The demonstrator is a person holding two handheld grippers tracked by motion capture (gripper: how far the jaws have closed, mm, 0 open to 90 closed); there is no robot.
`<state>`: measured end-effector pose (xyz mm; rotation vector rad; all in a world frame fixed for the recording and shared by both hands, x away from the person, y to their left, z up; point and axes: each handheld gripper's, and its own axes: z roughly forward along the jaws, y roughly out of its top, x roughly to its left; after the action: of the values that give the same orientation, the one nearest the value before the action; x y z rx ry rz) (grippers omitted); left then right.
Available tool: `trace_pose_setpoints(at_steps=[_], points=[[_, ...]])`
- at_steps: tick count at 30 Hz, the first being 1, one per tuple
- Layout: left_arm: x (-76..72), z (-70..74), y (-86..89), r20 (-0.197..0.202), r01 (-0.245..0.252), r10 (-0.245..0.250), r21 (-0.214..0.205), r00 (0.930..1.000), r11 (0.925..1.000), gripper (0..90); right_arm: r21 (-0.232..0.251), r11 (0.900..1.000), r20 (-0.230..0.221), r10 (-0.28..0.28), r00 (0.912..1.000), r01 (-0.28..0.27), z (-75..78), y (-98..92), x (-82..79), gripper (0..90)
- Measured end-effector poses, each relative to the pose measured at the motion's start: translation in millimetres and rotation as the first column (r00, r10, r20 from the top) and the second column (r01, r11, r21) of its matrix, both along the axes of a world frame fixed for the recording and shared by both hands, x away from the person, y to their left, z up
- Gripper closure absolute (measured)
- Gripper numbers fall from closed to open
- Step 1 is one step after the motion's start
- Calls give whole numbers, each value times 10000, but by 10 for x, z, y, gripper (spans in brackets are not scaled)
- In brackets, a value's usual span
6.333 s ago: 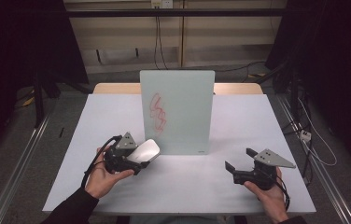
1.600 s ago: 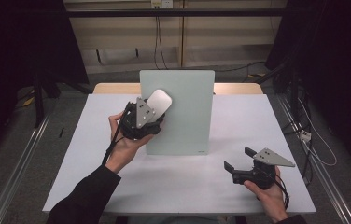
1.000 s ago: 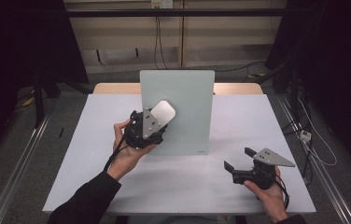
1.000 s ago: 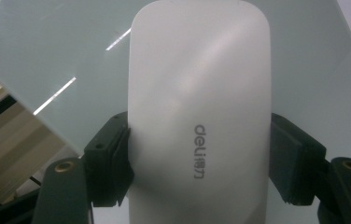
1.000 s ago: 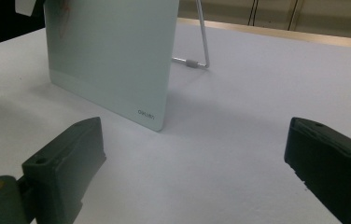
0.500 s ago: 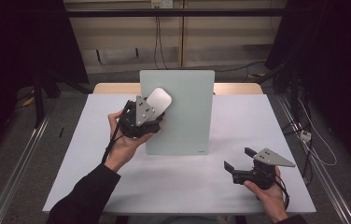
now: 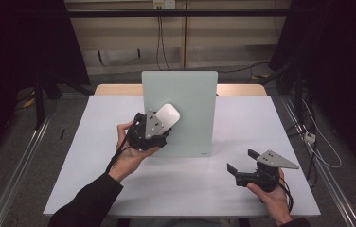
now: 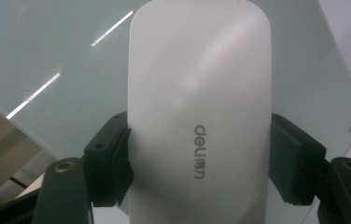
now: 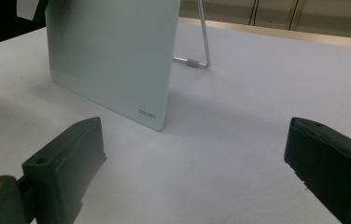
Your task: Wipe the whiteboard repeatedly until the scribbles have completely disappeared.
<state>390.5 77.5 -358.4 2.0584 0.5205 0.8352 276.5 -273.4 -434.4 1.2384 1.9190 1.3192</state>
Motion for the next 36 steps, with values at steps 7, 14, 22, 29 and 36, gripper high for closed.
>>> trace_pose_setpoints(at_steps=[7, 14, 22, 29, 36], points=[[64, 144, 34, 184, -213, 218, -288, 9996, 9994, 312, 37, 10000, -29, -27, 10000, 27, 1, 0, -2, 49], [-13, -42, -11, 41, 211, -212, 284, 9998, 9994, 312, 47, 10000, 5, -22, 10000, 22, 1, -1, -5, 49], [-96, -237, -33, -341, 618, -592, 810, 9977, 9948, 312, 36, 10000, -11, -39, 10000, 39, 1, 0, -2, 49], [-51, -149, -6, -405, 621, -595, 650, 9974, 9960, 312, 1, 10000, 3, -13, 10000, 13, 1, -1, -1, 49], [39, 48, 118, -188, 111, -109, 64, 9998, 9999, 312, 24, 10000, 12, -37, 10000, 37, 1, -3, -5, 50]])
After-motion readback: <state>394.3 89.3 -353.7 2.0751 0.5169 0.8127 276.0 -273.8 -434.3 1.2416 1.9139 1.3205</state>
